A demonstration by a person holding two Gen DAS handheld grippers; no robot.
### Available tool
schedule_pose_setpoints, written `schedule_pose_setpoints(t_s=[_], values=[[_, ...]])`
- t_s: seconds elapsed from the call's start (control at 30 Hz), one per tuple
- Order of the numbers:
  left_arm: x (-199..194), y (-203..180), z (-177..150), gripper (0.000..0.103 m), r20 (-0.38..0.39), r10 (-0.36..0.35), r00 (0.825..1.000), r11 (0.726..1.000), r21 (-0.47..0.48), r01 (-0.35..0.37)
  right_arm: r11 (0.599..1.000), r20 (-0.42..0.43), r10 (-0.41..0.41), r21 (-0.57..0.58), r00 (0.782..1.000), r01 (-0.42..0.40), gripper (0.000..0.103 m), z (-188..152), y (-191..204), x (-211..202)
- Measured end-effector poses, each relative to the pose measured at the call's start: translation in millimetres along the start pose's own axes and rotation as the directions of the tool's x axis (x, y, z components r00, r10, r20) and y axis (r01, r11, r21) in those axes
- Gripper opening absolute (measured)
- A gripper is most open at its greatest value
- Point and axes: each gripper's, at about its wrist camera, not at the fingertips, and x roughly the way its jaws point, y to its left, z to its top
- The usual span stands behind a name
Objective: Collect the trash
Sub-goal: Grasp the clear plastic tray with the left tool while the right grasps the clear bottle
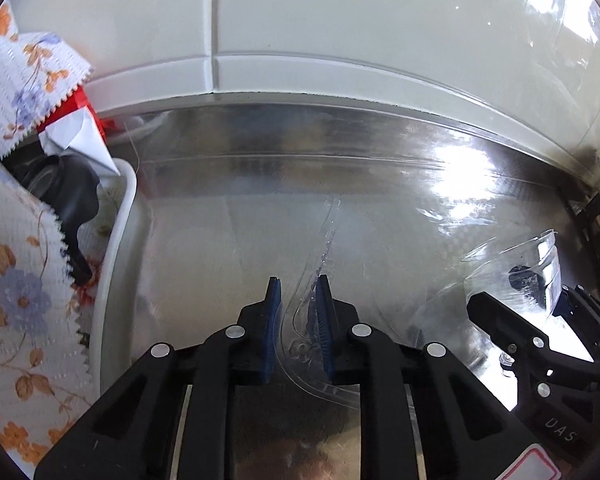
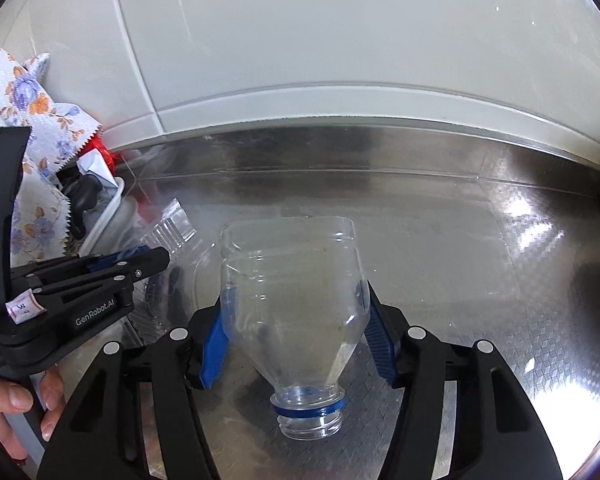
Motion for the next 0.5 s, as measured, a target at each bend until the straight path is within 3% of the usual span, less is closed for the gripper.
schedule_pose_setpoints(t_s=[0.5], values=[[-65, -24, -58, 0.014, 0.033, 0.03, 0.999, 1.0, -0.008, -0.029, 0.999, 0.029, 0.051, -0.017, 0.998, -0.05, 0.06, -34, -8, -70]])
